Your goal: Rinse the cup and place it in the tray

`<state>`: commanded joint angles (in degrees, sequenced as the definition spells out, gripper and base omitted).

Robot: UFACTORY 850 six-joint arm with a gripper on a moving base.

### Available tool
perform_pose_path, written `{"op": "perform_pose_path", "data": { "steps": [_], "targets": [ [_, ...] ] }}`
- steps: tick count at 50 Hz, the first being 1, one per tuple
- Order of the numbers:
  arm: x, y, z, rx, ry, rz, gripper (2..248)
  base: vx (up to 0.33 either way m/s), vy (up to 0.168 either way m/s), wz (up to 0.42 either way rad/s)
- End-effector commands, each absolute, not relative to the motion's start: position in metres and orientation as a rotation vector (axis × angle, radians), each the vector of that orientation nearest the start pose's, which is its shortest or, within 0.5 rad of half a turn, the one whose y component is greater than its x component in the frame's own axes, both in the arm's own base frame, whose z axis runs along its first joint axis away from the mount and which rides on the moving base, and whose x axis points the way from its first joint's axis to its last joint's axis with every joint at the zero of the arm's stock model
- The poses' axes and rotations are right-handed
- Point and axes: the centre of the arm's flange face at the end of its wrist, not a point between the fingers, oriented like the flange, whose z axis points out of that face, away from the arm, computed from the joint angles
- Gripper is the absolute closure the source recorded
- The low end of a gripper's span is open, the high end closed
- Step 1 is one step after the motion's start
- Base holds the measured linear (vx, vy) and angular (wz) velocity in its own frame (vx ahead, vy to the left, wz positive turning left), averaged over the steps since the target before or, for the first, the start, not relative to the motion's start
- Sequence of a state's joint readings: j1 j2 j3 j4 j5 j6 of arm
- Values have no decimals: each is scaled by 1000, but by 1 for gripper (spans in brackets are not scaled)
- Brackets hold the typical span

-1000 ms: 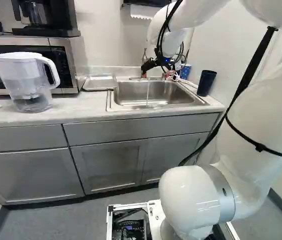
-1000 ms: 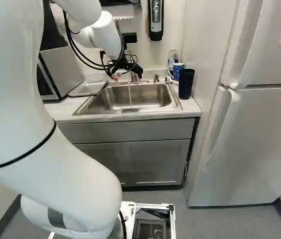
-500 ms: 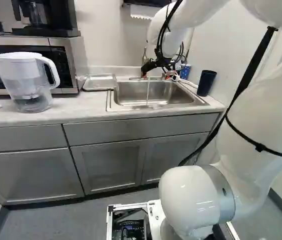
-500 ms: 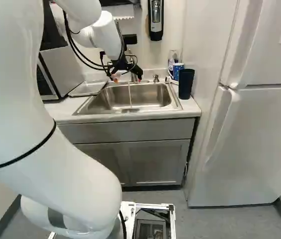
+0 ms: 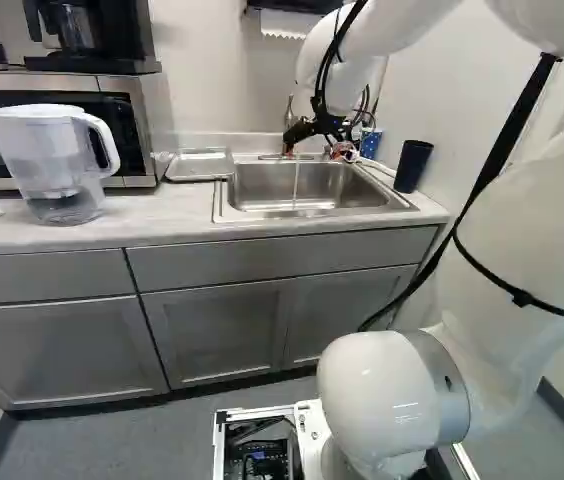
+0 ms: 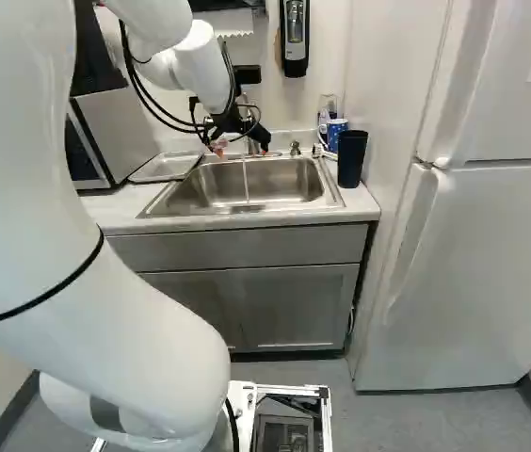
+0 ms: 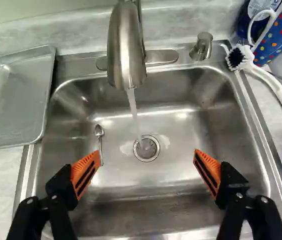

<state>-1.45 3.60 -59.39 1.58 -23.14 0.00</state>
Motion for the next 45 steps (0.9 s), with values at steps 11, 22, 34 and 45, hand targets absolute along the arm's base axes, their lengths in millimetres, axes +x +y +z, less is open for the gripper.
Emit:
{"op": "perform_pose_path", "data": {
  "steps": [11,22,34,45],
  "targets": [
    [482,-18,626,-2919,108,-1114,3,0,0,0],
    [484,-28,628,-2900,161,-1146,3,0,0,0],
    [485,-41,629,-2884,227,-1172,3,0,0,0],
    [487,-45,631,-2857,262,-1209,3,0,0,0]
  ]
}}
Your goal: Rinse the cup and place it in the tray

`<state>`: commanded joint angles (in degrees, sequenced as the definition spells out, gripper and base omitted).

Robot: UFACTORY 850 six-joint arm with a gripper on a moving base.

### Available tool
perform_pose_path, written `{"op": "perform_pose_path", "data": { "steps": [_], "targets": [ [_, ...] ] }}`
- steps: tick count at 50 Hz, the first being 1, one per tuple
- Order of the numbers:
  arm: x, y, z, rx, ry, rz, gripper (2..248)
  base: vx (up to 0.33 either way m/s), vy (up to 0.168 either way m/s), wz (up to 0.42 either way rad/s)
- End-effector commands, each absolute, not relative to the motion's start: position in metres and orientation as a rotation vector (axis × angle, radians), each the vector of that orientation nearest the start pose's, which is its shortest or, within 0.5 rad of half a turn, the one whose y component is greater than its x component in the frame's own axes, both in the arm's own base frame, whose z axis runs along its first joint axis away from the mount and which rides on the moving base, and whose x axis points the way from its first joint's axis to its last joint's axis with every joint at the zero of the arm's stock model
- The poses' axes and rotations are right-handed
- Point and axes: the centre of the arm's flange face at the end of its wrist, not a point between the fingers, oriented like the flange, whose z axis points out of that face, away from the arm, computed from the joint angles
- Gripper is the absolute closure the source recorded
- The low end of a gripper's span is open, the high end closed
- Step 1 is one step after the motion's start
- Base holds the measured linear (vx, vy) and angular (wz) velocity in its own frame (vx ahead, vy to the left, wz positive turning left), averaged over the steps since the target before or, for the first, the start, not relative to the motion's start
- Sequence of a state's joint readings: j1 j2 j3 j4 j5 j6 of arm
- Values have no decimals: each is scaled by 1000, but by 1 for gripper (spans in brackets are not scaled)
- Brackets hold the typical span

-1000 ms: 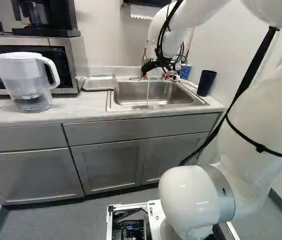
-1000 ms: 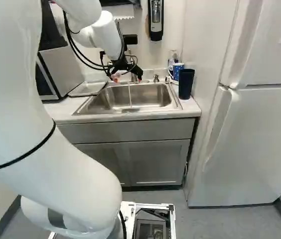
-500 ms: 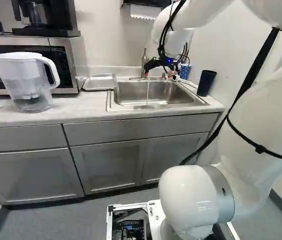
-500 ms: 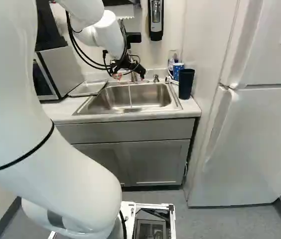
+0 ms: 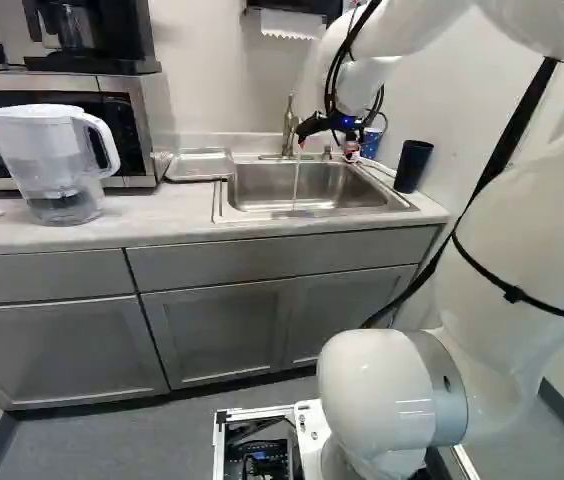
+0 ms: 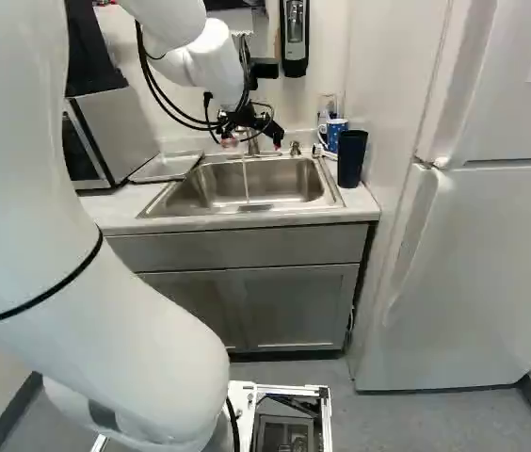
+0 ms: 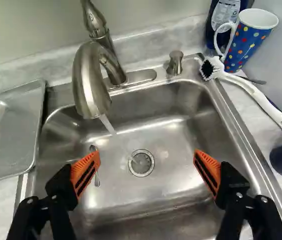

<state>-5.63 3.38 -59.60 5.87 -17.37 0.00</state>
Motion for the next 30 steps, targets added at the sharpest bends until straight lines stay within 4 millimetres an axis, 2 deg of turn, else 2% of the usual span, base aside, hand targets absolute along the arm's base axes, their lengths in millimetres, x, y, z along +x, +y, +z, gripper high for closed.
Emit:
{"op": "perform_pose_path", "data": {
  "steps": [30],
  "targets": [
    [493,-47,637,-2763,339,-1337,3,0,0,0]
  ]
}}
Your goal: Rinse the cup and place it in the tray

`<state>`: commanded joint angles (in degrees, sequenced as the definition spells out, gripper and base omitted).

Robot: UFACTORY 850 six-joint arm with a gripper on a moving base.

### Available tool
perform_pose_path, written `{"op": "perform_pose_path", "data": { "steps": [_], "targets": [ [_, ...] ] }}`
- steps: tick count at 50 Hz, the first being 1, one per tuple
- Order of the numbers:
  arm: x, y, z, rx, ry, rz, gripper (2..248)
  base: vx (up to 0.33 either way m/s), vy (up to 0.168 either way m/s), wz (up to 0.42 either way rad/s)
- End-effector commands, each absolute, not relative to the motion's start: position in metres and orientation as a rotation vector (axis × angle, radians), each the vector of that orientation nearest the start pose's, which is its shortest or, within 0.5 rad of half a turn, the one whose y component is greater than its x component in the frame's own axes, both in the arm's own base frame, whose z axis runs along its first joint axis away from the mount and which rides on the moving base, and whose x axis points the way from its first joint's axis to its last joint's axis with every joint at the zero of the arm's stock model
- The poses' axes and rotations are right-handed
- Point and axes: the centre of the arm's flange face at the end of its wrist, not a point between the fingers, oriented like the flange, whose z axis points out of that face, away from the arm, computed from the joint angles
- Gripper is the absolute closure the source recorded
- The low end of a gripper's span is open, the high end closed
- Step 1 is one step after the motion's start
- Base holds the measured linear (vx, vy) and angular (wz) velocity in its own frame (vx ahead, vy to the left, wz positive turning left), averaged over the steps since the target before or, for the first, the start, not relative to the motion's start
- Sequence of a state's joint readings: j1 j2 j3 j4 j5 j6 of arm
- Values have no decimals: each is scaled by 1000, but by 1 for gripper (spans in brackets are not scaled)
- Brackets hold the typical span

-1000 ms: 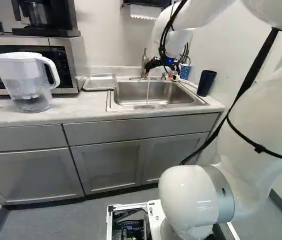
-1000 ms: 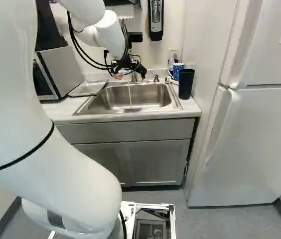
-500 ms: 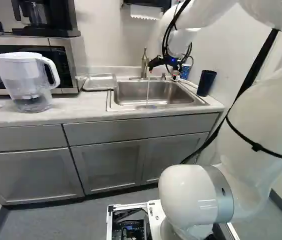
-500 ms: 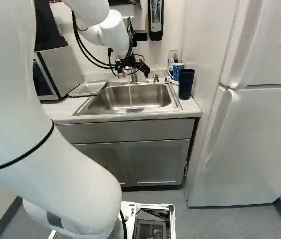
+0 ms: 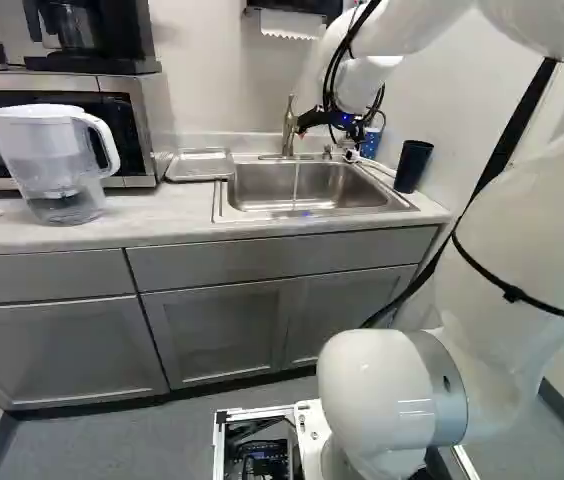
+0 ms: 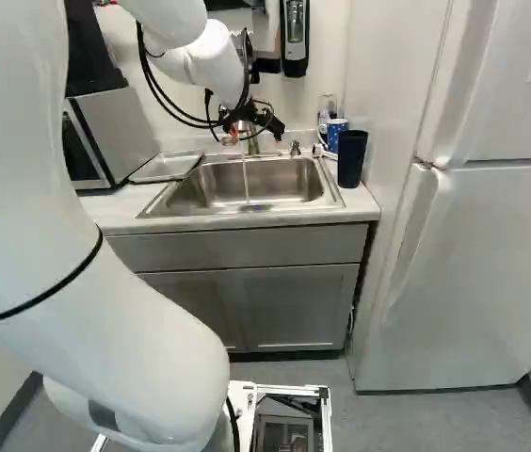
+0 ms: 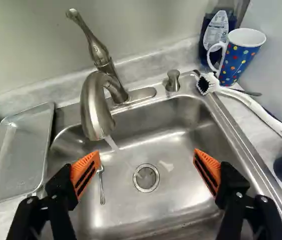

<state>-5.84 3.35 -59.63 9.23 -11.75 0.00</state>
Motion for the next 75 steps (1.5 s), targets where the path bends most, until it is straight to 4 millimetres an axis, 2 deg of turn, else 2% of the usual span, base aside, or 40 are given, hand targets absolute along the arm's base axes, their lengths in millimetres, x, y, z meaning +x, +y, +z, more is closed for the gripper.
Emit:
{"op": "perform_pose_path", "data": {
  "steps": [57,75],
  "targets": [
    [500,-55,648,-2578,531,-1503,3,0,0,0],
    [495,-67,651,-2613,454,-1600,3,0,0,0]
  ]
}}
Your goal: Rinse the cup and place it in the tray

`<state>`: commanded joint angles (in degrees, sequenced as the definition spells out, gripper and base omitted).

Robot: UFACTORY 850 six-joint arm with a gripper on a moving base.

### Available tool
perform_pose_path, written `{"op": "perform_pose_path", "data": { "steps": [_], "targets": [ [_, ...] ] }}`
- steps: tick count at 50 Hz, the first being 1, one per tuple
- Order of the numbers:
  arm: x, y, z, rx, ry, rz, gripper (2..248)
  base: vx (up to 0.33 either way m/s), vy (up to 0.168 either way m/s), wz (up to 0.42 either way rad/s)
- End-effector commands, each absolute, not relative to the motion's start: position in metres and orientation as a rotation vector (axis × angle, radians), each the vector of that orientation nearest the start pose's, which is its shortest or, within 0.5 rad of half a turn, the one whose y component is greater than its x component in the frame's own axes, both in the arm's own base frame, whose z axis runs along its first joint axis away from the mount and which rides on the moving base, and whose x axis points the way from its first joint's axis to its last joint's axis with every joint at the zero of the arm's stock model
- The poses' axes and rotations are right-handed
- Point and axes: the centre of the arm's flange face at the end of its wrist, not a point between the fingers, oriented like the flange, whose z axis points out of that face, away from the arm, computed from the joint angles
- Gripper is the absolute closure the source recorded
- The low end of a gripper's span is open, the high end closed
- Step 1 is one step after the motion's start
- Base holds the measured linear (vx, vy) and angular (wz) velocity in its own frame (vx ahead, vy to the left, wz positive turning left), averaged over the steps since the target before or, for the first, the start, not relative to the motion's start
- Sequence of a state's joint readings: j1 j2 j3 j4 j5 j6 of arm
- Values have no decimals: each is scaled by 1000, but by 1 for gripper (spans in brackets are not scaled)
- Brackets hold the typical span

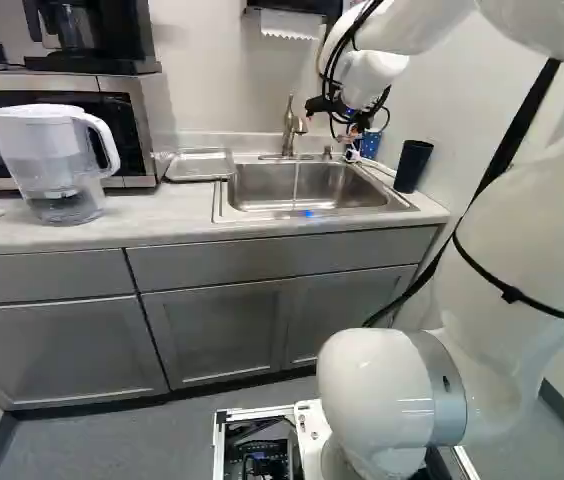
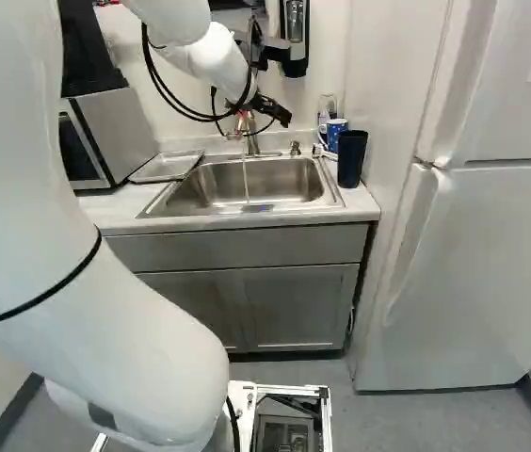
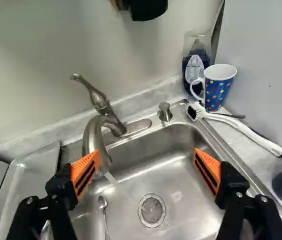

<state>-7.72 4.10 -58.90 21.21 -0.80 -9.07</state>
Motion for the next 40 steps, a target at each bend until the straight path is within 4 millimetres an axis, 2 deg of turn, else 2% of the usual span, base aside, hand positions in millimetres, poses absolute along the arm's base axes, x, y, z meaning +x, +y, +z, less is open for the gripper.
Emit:
{"op": "perform_pose_path", "data": {
  "steps": [10,40],
  "targets": [
    [490,-76,653,-2648,400,-1661,3,0,0,0],
    [491,-80,659,-2536,559,-1741,3,0,0,0]
  ]
}}
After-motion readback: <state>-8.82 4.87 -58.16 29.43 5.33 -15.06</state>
